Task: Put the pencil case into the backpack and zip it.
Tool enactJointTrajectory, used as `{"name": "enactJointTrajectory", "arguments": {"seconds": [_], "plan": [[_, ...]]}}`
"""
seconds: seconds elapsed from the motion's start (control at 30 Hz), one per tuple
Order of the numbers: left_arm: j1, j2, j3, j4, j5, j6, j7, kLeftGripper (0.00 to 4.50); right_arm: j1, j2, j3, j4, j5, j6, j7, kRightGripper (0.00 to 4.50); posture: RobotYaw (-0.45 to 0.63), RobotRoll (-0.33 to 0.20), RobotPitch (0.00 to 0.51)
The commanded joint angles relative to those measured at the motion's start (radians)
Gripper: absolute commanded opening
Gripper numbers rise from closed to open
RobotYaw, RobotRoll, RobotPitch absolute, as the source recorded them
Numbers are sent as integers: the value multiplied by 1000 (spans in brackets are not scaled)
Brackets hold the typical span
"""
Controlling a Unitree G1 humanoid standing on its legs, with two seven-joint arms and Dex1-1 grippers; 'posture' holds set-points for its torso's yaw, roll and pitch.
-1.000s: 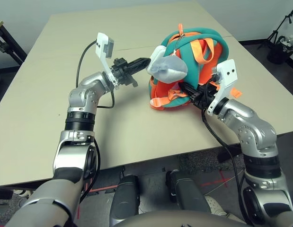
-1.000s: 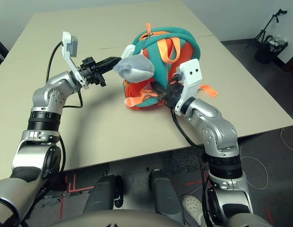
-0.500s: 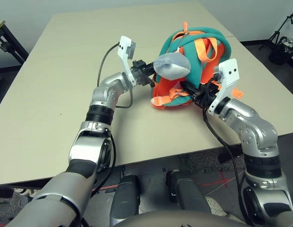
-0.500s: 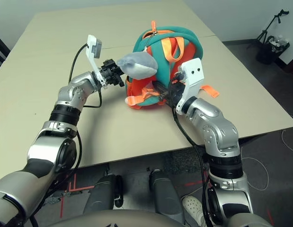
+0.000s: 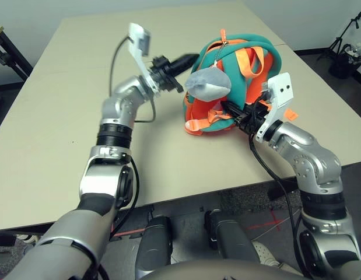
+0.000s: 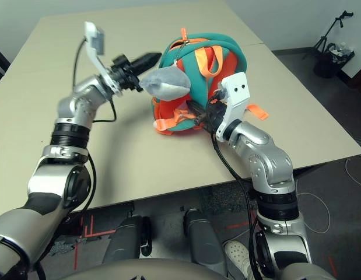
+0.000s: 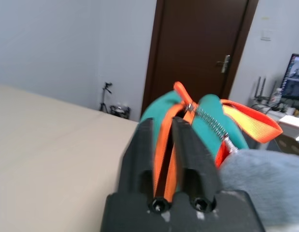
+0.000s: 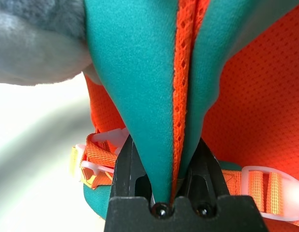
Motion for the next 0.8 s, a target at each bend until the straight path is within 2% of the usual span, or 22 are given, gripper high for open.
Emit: {"name": "enactJointTrajectory", "arguments": {"seconds": [0.03, 0.23, 0.5, 0.7, 0.8], "plan": [[15, 25, 26, -95, -66, 72, 13, 2138, -8, 4, 26, -2, 6, -7, 19, 559, -135, 0, 101], [49, 75, -30, -239, -113, 174, -31, 4456, -14, 2, 30, 8, 3, -11, 28, 558, -132, 0, 98], [149, 115, -149, -436, -149, 291, -88, 4500, -18, -2, 31, 14, -1, -17, 33, 558, -136, 0, 91], [169, 115, -181, -468, -158, 314, -98, 4500, -22, 0, 32, 15, -3, -16, 35, 558, -136, 0, 91], [175, 126, -215, -455, -115, 290, -98, 4500, -24, 0, 31, 16, -3, -14, 34, 558, -135, 0, 95]]}}
